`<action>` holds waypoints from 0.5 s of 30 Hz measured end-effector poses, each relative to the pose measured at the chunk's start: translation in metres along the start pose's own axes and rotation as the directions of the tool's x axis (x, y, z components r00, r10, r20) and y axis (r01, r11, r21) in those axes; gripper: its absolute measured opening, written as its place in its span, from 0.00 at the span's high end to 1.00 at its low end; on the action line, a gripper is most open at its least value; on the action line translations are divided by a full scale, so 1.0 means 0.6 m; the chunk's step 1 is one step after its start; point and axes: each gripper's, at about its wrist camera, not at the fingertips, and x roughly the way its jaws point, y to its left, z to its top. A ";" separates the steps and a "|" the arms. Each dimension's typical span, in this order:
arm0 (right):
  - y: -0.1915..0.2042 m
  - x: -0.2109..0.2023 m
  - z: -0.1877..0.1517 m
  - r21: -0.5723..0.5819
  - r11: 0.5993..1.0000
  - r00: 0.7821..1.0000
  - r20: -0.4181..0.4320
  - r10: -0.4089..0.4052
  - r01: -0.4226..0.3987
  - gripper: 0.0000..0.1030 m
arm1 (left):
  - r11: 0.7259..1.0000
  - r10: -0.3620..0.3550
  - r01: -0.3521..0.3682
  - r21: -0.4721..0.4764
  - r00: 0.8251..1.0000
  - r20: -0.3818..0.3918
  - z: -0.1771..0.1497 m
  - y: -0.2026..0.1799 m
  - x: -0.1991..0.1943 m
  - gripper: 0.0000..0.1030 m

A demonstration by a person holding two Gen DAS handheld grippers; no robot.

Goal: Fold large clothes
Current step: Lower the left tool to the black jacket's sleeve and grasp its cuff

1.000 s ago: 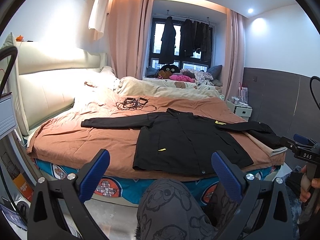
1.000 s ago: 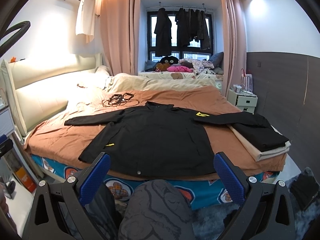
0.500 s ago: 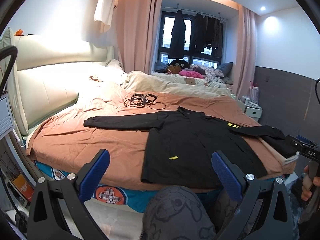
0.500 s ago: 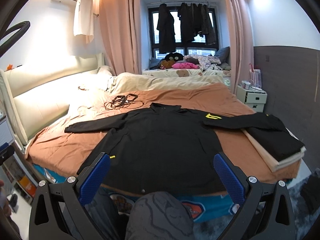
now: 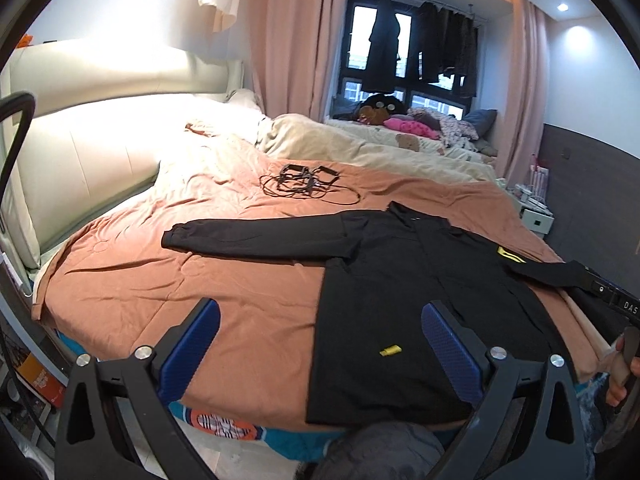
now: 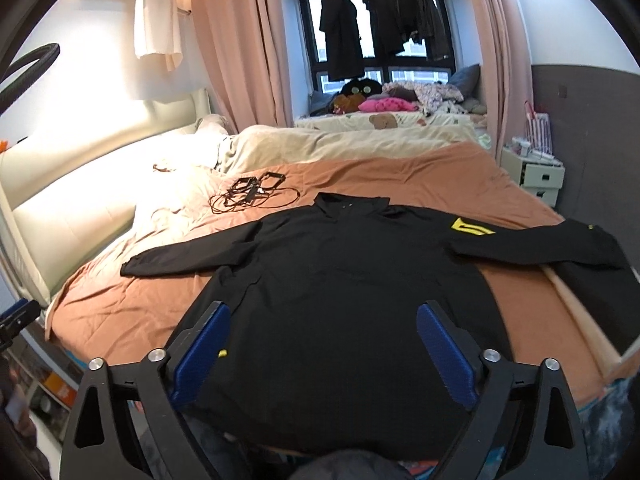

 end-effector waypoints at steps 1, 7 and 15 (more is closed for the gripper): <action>0.000 0.008 0.001 0.002 1.000 1.000 -0.003 0.002 -0.002 0.14 | 1.000 0.004 -0.004 -0.009 1.000 -0.007 0.008 0.009 0.017 0.02; 0.010 0.110 0.031 0.025 0.999 0.999 -0.039 0.030 -0.029 0.22 | 0.998 0.023 -0.026 -0.064 0.999 -0.049 0.039 0.057 0.106 0.10; 0.039 0.235 0.055 0.046 0.997 0.993 -0.093 0.066 -0.062 0.23 | 0.989 0.057 -0.071 -0.127 0.992 -0.110 0.068 0.125 0.219 0.16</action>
